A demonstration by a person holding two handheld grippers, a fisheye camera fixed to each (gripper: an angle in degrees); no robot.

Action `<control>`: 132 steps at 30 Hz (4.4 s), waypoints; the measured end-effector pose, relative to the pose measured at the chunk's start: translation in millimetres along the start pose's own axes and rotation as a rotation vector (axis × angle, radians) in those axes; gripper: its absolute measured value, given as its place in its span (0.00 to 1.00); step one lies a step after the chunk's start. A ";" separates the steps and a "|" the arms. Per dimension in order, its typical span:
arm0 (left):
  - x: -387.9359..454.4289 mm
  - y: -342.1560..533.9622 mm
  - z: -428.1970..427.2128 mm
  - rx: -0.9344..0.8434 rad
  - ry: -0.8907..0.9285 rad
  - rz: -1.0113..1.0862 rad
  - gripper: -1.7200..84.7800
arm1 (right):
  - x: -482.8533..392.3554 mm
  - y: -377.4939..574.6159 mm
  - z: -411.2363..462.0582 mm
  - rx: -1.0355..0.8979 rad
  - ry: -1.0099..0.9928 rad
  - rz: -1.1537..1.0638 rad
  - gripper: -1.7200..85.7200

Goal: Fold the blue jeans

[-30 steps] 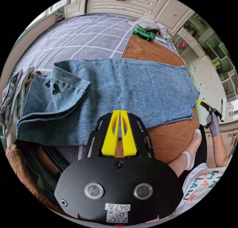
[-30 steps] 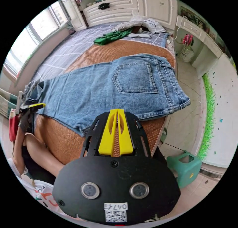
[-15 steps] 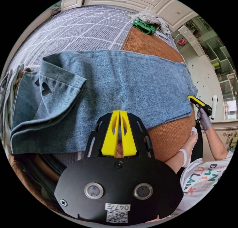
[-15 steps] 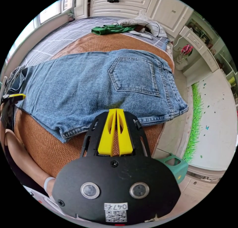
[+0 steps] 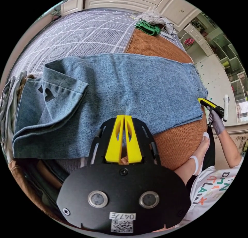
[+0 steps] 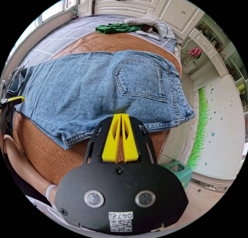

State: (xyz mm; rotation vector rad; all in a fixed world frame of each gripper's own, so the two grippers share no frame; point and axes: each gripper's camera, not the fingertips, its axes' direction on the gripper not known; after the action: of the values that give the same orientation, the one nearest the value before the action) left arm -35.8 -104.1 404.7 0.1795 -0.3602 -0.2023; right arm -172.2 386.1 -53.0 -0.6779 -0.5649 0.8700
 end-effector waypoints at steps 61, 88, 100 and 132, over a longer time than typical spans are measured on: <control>-118.5 174.4 -14.4 0.335 0.054 -0.387 0.01 | -234.0 -485.9 -19.5 -0.158 0.353 -1.125 0.02; -10.8 291.6 -276.3 0.500 -0.097 -0.238 0.01 | 19.3 76.5 -126.9 0.163 0.222 -0.377 0.02; -55.6 350.1 -278.3 0.511 -0.213 -0.322 0.01 | 80.3 26.7 -166.5 0.258 -0.283 -0.414 0.06; -214.1 299.4 -291.9 0.464 -0.076 -0.423 0.01 | -70.8 -1.7 -65.5 -0.309 -0.578 -1.248 0.11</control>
State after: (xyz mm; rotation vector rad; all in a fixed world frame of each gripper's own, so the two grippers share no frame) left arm -76.0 273.4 128.0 0.7102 -0.4391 -0.5433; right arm -163.5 306.6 -107.0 -0.2139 -1.4444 -0.2407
